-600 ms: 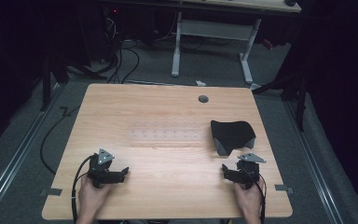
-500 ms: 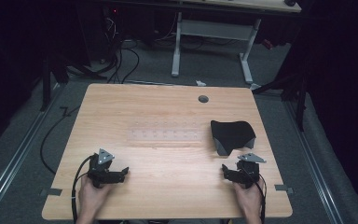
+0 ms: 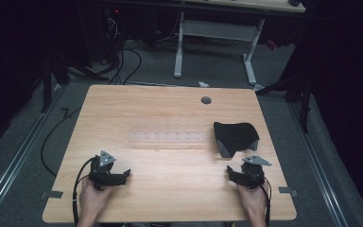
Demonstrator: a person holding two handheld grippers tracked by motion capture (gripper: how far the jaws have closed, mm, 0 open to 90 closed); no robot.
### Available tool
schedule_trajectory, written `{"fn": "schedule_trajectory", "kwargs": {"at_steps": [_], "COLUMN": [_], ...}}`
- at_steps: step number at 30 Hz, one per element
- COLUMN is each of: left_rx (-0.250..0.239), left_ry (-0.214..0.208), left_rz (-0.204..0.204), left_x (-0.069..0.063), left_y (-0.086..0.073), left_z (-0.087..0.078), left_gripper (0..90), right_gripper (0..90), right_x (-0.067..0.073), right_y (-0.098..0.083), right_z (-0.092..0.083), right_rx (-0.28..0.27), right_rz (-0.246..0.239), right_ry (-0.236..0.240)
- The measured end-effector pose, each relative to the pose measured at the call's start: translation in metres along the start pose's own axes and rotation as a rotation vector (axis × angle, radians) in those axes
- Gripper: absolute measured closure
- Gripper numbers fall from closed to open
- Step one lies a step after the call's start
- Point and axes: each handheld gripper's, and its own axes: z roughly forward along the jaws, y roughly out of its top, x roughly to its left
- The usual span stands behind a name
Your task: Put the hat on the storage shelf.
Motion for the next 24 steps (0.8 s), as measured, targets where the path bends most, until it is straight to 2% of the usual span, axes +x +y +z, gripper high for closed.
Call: {"fn": "schedule_trajectory", "kwargs": {"at_steps": [11,12,18,24], "left_rx": [0.0,0.0,-0.001,-0.003], "left_ry": [0.0,0.0,0.001,0.002], "left_rz": [0.0,0.0,0.0,0.0], "left_x": [0.0,0.0,0.0,0.0], "left_y": [0.0,0.0,0.0,0.0], "left_z": [0.0,0.0,0.0,0.0], "left_gripper": [9.1,9.1,9.3,9.4], "right_gripper": [43.6,46.8,47.9,48.8], "right_x": [-0.003,-0.005,-0.011,-0.016], "right_y": [-0.006,-0.009,-0.012,-0.013], "right_z": [-0.008,-0.01,-0.018,-0.025], "right_rx": [-0.023,-0.035,-0.079,-0.077], "right_rz": [0.01,0.03,0.035,0.053], "right_ry": [-0.015,-0.012,-0.012,-0.012]}}
